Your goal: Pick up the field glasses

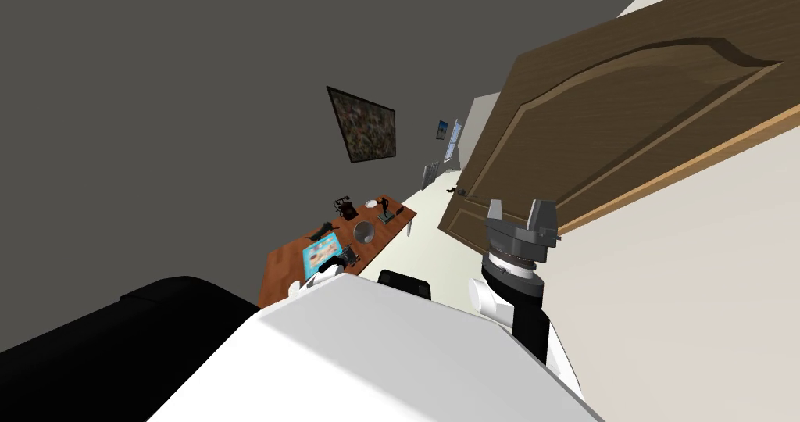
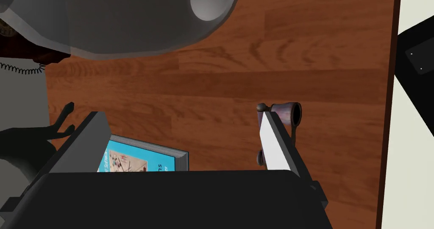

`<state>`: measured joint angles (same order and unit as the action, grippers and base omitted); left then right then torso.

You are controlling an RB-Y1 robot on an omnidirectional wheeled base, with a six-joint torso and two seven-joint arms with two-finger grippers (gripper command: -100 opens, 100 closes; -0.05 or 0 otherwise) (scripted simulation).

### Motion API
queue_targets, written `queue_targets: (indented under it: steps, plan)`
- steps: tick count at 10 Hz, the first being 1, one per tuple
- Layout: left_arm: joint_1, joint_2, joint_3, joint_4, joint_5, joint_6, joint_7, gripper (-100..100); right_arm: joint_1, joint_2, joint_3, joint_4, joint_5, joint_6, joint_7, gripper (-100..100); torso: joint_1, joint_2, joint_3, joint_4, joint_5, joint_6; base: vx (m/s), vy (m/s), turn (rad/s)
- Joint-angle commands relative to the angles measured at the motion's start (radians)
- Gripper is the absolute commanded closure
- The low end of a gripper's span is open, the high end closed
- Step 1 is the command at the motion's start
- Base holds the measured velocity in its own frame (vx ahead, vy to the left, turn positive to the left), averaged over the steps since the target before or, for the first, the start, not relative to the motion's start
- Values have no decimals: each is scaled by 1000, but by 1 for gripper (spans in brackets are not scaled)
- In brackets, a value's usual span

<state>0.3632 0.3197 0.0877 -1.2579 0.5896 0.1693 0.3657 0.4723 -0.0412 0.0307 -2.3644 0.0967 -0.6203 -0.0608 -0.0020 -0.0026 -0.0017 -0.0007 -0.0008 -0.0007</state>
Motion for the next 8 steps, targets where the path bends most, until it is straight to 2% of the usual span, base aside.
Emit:
queue_targets:
  steps: [1,2,3,4,5,8]
  plan:
    - [-6,16,3,50,30,32,12,-100,0,0,0,0,0,0,0,0,0,0,0,0,0,0,65,-23,-120]
    - [-11,29,4,85,56,58,21,-100,0,0,0,0,0,0,0,0,0,-1,0,0,0,0,75,-25,-149]
    - [-11,29,4,109,56,58,21,-100,0,0,0,0,0,0,0,0,-1,-1,-1,0,0,0,58,-17,-56]
    - [-11,29,4,110,56,58,21,-100,0,0,0,0,0,0,0,0,0,0,0,0,0,0,25,-6,15]
    - [-16,42,5,142,80,82,29,-100,0,0,0,0,0,0,0,0,0,1,1,0,0,0,33,-12,-88]
    - [-20,54,6,204,104,106,37,-100,0,0,0,0,0,0,0,0,0,0,0,0,0,0,46,-7,-69]
